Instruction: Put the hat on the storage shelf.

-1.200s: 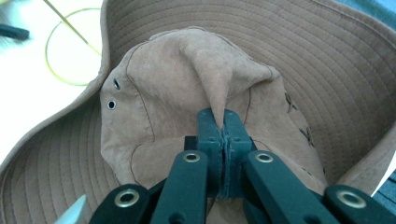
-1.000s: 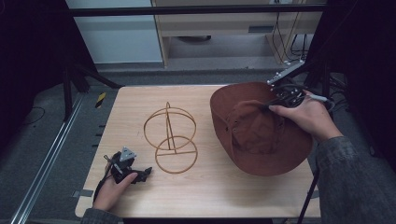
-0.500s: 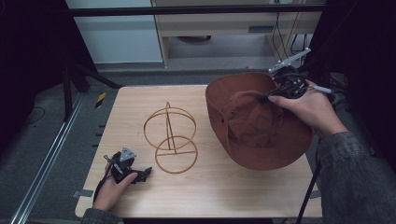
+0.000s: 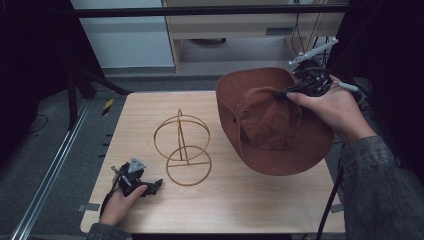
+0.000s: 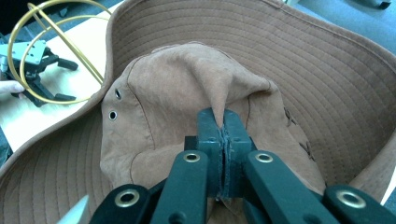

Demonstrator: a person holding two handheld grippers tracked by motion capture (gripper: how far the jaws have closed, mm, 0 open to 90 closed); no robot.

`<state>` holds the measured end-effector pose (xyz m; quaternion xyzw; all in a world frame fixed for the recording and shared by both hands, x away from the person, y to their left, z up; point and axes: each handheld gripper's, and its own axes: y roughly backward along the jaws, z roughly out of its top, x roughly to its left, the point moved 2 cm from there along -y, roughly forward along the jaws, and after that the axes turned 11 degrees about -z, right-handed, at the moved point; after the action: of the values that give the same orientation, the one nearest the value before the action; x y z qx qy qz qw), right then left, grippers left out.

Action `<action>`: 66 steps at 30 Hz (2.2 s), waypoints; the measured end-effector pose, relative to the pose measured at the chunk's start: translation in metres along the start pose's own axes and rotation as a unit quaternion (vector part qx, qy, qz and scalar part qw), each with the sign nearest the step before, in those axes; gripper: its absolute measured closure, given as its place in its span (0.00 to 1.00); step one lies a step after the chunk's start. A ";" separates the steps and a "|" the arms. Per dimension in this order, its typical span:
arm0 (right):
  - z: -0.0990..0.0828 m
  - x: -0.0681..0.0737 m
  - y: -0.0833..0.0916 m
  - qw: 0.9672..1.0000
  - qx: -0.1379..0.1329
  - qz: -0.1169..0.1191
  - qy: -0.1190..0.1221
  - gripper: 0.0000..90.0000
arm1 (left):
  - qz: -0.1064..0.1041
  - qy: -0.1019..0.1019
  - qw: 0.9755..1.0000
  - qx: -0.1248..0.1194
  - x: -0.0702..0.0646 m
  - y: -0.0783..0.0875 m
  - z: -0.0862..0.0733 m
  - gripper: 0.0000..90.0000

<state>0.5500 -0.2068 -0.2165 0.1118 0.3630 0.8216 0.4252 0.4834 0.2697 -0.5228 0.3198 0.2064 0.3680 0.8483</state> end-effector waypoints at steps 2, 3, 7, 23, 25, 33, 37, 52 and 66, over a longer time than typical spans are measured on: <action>0.002 0.001 0.001 1.000 -0.004 0.000 0.001 0.99 | 0.000 0.000 1.000 0.000 0.000 0.000 0.000 0.00; 0.003 0.001 0.001 1.000 -0.006 0.000 0.001 0.99 | 0.000 0.000 1.000 0.000 0.000 0.000 0.000 0.00; 0.008 0.003 0.003 1.000 -0.011 0.001 0.002 0.99 | 0.000 0.000 1.000 0.000 0.000 0.000 0.000 0.00; 0.022 0.013 0.008 0.999 -0.033 0.011 0.002 0.99 | 0.000 0.000 1.000 0.000 0.000 0.000 0.000 0.00; 0.024 0.015 0.009 0.999 -0.039 0.014 0.001 0.99 | 0.000 0.000 1.000 0.000 0.000 0.000 0.000 0.00; 0.029 0.021 0.010 0.998 -0.053 0.022 0.003 0.99 | 0.000 0.000 1.000 0.000 0.000 0.000 0.000 0.00; 0.031 0.023 0.010 0.998 -0.055 0.024 0.003 0.99 | 0.000 0.000 1.000 0.000 0.000 0.000 0.000 0.00; 0.045 0.040 0.009 0.997 -0.074 0.036 0.013 0.99 | 0.000 0.001 1.000 0.000 0.000 0.000 0.000 0.00; 0.063 0.061 0.006 0.995 -0.086 0.049 0.025 0.99 | 0.000 0.000 1.000 0.000 0.000 0.000 0.000 0.00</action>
<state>0.5402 -0.1303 -0.1755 0.0717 0.2962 0.8720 0.3831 0.4834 0.2697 -0.5228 0.3195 0.2067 0.3683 0.8483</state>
